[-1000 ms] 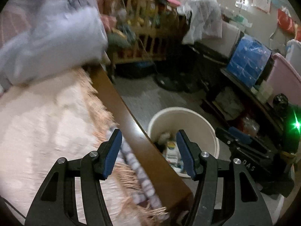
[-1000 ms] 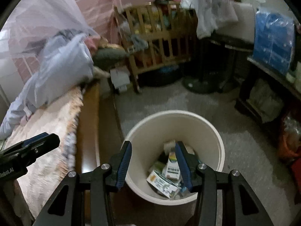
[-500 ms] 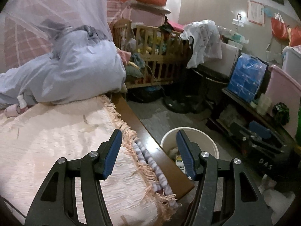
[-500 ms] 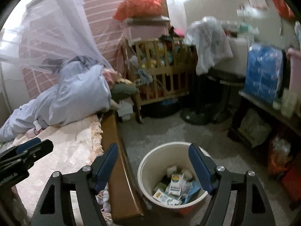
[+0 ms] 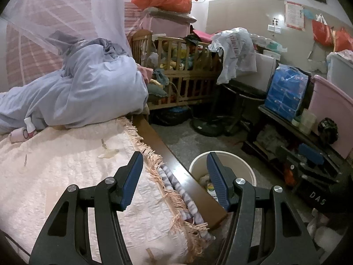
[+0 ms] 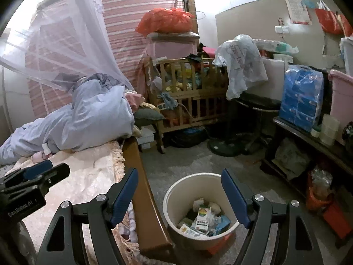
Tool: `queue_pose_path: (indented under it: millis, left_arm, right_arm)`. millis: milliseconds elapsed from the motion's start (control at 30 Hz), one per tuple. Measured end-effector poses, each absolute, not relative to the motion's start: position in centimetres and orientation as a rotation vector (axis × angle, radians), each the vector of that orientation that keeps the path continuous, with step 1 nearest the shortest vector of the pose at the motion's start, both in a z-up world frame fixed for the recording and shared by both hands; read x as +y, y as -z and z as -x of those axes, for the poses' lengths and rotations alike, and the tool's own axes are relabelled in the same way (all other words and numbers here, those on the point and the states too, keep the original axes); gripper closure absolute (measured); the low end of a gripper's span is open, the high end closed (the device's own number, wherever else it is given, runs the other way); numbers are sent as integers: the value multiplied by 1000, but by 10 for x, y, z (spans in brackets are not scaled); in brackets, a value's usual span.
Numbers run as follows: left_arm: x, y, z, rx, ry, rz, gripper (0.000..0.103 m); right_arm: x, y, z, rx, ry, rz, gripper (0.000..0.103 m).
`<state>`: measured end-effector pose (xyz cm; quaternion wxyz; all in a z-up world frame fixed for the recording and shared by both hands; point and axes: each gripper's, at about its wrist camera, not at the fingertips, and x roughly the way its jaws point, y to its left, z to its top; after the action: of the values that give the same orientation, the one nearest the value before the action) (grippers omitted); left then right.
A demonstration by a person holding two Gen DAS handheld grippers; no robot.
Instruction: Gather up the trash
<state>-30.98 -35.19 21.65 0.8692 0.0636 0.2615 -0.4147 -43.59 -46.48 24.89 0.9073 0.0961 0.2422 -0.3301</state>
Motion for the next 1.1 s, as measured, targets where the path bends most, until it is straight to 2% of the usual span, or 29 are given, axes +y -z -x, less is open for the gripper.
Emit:
queue_pose_path:
  millis: [1100]
  left_arm:
    - [-353,-215,308,548,872,-142,44]
  right_arm:
    - [-455,-252,438,522,709,-165,24]
